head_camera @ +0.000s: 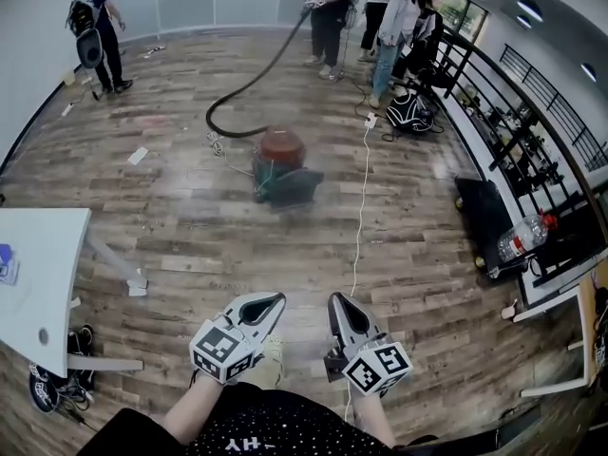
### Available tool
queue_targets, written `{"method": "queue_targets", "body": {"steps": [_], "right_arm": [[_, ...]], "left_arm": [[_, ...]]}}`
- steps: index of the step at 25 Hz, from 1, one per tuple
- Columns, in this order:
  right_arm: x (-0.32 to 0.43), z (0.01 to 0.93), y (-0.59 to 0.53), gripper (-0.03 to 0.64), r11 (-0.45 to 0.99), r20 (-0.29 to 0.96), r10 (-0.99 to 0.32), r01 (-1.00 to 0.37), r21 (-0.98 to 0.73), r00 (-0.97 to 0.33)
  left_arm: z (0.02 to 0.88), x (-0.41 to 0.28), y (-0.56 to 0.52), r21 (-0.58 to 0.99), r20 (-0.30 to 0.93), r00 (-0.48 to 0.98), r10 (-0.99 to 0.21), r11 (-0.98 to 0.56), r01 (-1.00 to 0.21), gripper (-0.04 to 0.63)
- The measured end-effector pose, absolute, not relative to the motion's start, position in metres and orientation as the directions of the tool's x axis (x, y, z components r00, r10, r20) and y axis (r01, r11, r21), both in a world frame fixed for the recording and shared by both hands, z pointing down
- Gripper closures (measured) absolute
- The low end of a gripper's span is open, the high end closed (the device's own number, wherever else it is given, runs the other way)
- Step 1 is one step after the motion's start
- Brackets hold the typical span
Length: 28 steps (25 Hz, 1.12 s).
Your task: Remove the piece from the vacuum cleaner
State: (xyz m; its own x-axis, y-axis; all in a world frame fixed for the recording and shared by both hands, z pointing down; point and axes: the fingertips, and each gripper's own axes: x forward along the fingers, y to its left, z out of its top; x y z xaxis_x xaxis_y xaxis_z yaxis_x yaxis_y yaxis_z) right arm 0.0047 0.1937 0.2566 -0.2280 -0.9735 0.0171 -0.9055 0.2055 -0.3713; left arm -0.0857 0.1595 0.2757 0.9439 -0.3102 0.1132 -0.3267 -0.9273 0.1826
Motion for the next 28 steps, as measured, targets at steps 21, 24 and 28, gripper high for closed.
{"method": "queue_targets", "body": {"steps": [21, 24, 28], "right_arm": [[0.105, 0.261, 0.025, 0.604, 0.115, 0.047, -0.989, -0.938, -0.328, -0.138], [0.108, 0.265, 0.005, 0.604, 0.126, 0.069, -0.985, -0.932, -0.339, -0.158], [0.111, 0.260, -0.031, 0.605, 0.167, 0.060, -0.978, -0.926, -0.339, -0.199]], "left_arm": [[0.272, 0.009, -0.023, 0.168, 0.115, 0.966, -0.231, -0.954, -0.248, 0.588], [0.275, 0.010, -0.041, 0.181, 0.118, 0.961, -0.250, -0.946, -0.269, 0.588], [0.281, 0.013, -0.076, 0.198, 0.134, 0.948, -0.287, -0.930, -0.310, 0.588]]}}
